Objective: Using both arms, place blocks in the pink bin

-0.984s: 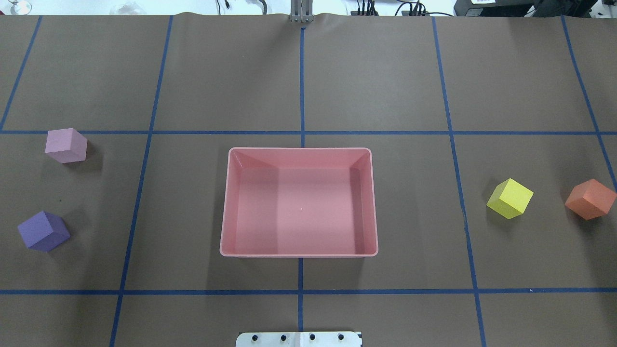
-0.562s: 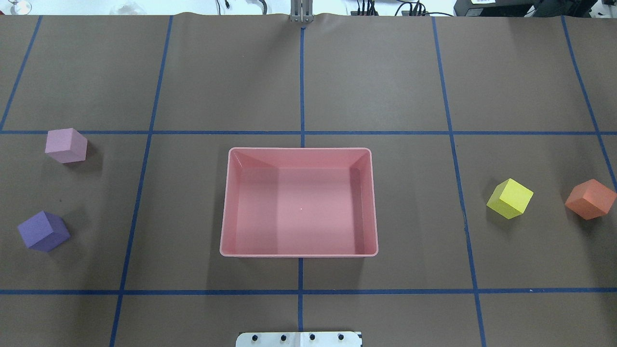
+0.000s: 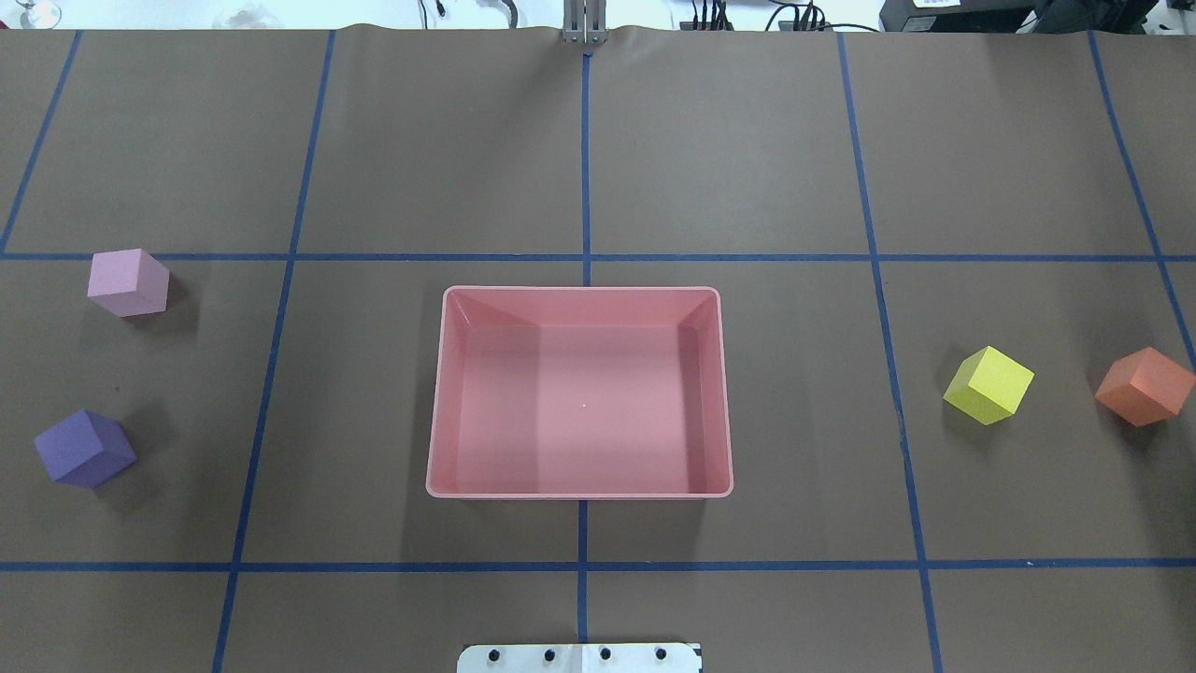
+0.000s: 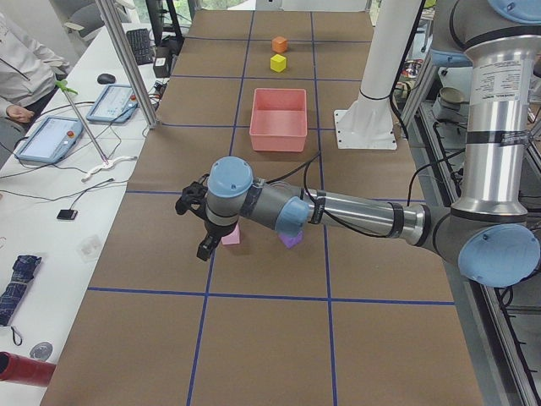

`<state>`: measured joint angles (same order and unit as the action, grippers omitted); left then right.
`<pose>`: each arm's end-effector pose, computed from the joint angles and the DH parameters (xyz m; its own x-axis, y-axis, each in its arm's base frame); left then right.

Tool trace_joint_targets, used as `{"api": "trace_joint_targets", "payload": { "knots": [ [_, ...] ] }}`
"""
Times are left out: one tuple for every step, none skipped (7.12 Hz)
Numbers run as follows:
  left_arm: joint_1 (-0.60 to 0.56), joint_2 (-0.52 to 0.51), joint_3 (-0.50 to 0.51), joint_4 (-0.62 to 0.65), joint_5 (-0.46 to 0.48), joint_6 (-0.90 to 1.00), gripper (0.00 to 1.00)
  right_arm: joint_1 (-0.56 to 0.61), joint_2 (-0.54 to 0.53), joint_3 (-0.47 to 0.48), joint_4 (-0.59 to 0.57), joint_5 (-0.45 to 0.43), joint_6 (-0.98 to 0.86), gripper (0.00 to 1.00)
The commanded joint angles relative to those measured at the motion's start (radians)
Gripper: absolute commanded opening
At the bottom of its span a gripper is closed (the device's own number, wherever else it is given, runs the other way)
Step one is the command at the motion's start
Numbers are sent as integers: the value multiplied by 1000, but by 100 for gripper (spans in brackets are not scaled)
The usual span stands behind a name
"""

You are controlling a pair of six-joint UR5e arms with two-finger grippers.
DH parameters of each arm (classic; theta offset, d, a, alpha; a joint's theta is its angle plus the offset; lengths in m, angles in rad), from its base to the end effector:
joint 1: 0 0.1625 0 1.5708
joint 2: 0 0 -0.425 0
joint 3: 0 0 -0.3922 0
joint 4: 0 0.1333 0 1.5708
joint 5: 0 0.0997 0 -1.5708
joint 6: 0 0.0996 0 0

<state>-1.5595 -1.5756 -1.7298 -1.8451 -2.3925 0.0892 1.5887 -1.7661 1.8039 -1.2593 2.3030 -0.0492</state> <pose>-0.0546 -0.5087 0.5427 0.6738 0.3977 -0.6227 -0.0705 0.8735 0.4816 0.0744 -0.4272 0.6001 0.7476 -0.2614 0.6105 0.0200 0.9277 0.3727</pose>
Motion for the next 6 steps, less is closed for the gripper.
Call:
{"api": "trace_joint_targets", "payload": {
  "knots": [
    [66,-43,27,-105,-1,-105,100,1,-10,-9,58,6,2,100],
    [123,-44,54,-149,1,-206,100,1,-16,-15,89,6,6,100],
    [215,-46,70,-172,7,-358,100,1,-16,-26,89,10,9,100],
    [257,-46,91,-239,62,-531,100,1,-16,-29,89,10,9,100],
    [362,-50,128,-326,172,-690,100,1,-15,-32,89,10,9,100],
    [460,-78,163,-389,284,-826,100,1,-16,-34,89,10,9,100]
  ]
}}
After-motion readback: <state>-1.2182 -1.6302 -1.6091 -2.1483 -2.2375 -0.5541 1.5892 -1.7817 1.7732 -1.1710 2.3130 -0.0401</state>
